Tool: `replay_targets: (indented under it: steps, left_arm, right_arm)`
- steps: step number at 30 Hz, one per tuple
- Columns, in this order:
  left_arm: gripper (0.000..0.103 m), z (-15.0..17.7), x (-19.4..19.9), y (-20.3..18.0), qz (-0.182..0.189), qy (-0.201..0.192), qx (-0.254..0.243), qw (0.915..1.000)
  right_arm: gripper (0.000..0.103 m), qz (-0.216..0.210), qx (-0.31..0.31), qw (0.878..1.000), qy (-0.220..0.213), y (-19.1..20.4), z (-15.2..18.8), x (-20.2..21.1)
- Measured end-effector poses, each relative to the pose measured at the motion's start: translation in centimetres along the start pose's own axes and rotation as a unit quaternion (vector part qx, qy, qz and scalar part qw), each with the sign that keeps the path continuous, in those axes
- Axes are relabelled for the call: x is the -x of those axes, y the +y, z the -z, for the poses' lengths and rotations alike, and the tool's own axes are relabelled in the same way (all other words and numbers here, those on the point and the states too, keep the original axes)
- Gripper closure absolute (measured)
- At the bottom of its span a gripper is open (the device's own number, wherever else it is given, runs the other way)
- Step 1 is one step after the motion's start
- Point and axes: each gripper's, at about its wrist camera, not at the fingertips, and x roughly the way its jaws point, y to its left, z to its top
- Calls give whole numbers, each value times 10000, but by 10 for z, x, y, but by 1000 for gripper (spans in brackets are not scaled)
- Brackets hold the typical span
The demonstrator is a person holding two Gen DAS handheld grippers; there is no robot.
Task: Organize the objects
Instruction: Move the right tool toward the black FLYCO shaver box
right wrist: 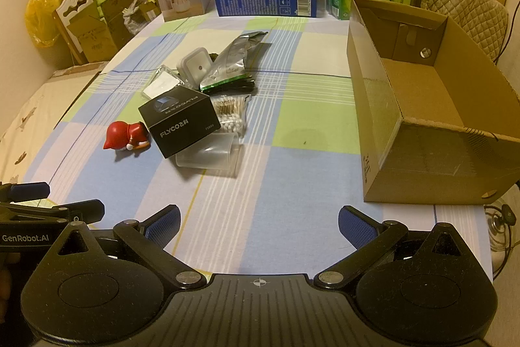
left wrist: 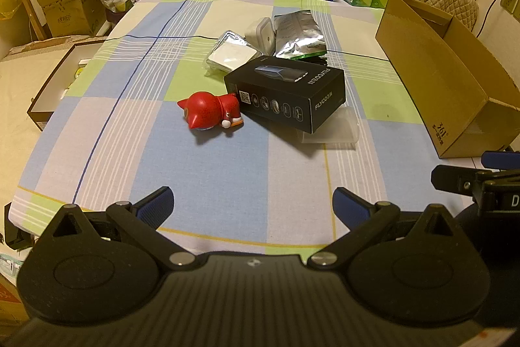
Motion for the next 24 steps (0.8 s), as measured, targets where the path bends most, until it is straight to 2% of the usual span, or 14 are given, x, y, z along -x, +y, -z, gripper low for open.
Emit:
replay_targets:
  steps: [24]
  left_arm:
    - [1,0,2,3,89,-54,99,9999]
  right_arm:
    - [2,-50,24,10000,-30,-2,-2,1]
